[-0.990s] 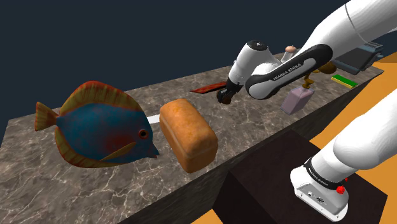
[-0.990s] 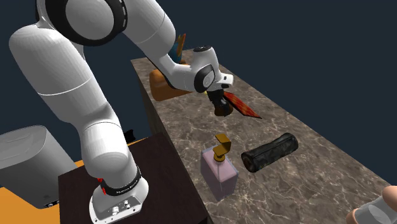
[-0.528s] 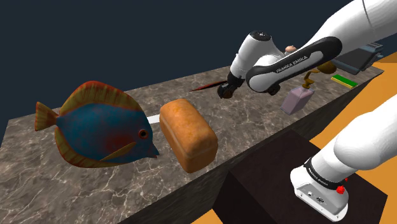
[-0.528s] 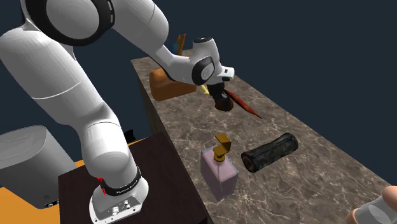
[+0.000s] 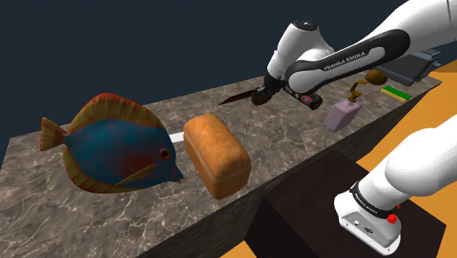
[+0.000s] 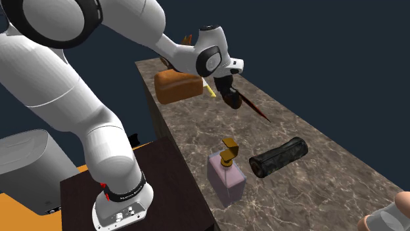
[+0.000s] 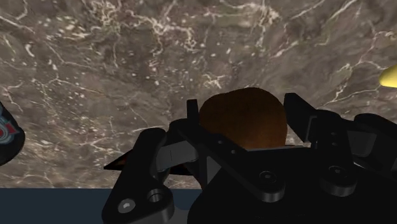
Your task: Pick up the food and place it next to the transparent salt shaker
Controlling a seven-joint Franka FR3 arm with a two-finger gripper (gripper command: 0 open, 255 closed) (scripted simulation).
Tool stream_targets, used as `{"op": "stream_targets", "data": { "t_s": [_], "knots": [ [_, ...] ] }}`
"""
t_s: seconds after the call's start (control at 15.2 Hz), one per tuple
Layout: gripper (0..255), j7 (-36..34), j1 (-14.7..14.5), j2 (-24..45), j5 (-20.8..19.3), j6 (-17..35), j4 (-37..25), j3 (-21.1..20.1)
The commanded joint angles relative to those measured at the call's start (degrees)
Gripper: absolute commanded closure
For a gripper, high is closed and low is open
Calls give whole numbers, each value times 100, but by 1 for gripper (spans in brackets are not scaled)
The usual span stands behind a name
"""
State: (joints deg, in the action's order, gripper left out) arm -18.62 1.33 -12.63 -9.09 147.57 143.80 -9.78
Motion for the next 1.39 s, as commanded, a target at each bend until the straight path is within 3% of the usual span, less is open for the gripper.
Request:
{"op": "stream_targets", "data": {
  "t_s": [0.0, 1.32],
  "knots": [
    [255, 59, -25, -117, 65, -169, -54, 16],
    [255, 429, -145, -779, 386, -1801, -1045, 134]
  ]
}}
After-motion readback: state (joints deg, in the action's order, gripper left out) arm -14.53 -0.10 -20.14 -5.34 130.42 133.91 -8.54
